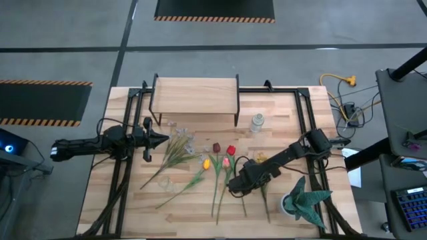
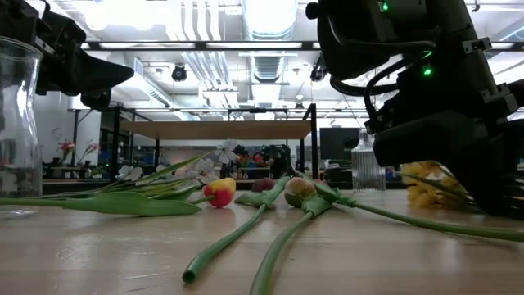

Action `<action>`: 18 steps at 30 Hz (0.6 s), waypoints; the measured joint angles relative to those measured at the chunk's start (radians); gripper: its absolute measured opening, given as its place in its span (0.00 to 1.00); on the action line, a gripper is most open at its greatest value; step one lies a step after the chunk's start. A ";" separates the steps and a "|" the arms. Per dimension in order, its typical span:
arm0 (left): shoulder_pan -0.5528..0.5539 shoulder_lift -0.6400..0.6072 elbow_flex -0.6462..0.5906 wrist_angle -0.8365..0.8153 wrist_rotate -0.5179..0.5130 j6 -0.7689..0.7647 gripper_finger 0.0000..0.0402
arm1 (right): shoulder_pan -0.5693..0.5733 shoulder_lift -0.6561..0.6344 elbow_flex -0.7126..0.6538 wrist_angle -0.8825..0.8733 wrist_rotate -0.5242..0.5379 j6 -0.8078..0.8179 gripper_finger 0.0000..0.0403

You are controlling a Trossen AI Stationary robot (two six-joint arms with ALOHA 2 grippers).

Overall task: Pick and place flowers into a vace then onto a shelf
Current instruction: Put the yellow flowers into the right transparent vase

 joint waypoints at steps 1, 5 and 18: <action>0.000 0.000 0.000 0.000 0.000 0.000 0.00 | 0.000 0.000 0.000 0.000 0.001 -0.008 0.11; 0.000 0.000 0.000 0.000 0.000 0.000 0.00 | 0.000 0.000 -0.003 -0.002 0.003 -0.015 0.07; 0.000 0.000 0.000 0.000 0.000 0.000 0.00 | -0.005 -0.025 -0.004 -0.023 0.076 -0.050 0.03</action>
